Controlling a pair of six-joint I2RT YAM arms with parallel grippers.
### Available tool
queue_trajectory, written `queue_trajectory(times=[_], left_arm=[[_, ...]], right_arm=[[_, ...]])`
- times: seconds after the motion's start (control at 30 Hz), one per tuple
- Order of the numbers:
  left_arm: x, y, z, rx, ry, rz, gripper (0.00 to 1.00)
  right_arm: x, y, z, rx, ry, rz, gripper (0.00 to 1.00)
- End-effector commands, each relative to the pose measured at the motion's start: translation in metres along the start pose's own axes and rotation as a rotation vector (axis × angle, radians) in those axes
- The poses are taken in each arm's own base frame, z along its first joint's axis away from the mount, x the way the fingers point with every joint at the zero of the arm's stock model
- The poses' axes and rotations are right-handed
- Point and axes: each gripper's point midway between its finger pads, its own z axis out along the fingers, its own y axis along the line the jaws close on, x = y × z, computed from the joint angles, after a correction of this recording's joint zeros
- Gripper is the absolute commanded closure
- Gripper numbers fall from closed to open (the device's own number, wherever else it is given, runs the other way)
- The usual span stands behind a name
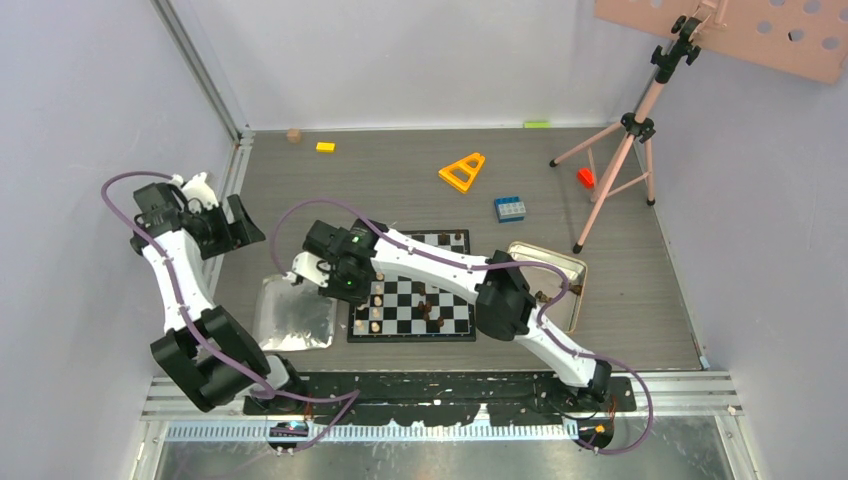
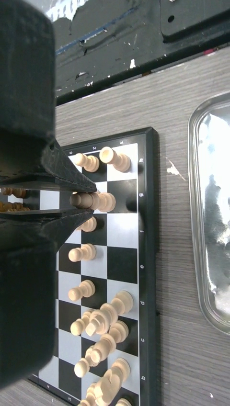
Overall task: Set up the chess pieces on the board
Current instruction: Place the chess piece on the chessboard.
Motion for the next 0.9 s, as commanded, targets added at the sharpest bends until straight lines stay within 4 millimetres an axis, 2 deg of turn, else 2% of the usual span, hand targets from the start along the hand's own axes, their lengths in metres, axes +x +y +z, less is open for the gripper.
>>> queue_trajectory(times=[0.0,0.33,0.87], left_arm=[[-0.005,0.006,-0.004,0.025,-0.025,0.002,0.21],[-0.006,0.006,-0.007,0.049,-0.031,-0.007,0.21],[-0.004,0.001,-0.007,0.074,-0.027,-0.019,0.21]], right_arm=[[-0.011,-0.009,-0.006,0.043,-0.017,-0.035,0.96],[-0.009,-0.022,0.007,0.076,-0.001,-0.055,0.96],[-0.008,-0.023,0.016,0.057,-0.006,-0.043,0.96]])
